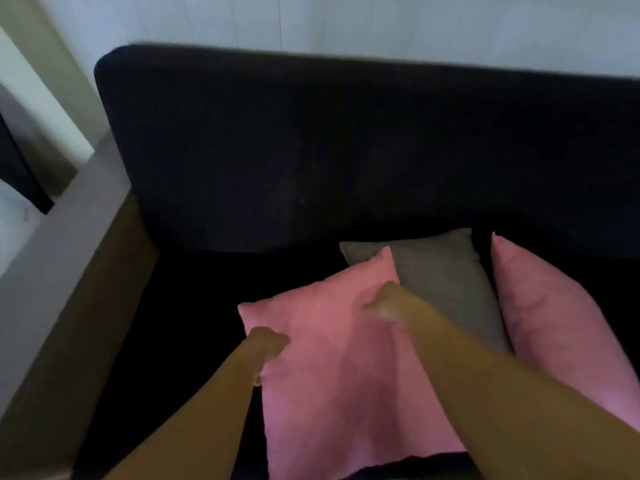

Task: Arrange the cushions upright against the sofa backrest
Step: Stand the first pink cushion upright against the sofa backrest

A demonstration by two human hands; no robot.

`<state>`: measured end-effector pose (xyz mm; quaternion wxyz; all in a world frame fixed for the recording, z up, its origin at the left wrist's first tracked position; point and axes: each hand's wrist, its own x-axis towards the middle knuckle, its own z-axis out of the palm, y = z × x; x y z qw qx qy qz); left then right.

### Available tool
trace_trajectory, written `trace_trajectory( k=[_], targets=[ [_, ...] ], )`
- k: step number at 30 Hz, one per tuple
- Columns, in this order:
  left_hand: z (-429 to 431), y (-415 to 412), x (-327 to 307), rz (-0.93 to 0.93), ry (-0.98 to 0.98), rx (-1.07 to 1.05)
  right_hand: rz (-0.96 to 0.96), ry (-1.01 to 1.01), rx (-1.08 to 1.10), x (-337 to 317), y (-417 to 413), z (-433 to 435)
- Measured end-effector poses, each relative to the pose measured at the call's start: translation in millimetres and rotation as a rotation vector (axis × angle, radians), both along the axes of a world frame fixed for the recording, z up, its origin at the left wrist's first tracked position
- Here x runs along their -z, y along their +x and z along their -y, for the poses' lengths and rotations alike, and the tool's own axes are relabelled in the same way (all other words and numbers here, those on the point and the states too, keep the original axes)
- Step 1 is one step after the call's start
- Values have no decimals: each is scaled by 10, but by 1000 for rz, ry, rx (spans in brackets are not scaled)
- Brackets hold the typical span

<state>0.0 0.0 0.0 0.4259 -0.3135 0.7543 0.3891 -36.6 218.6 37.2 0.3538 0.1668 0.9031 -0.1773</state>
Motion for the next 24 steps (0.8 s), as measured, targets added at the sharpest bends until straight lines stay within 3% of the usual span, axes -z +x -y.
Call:
trace_trajectory(
  k=[4, 8, 14, 24],
  targets=[
    [18, 37, 317, 54, -9, -41, 12, 28, 148, 261, 70, -111],
    [-24, 78, 511, 60, 167, -246, -27, -74, 310, 403, 19, -165],
    [55, -177, 574, -35, 301, -339, -124, -152, 362, 309, -89, -105],
    [569, -1341, -453, -502, 17, -337, -431, -371, 363, -429, -991, 419]
  ],
)
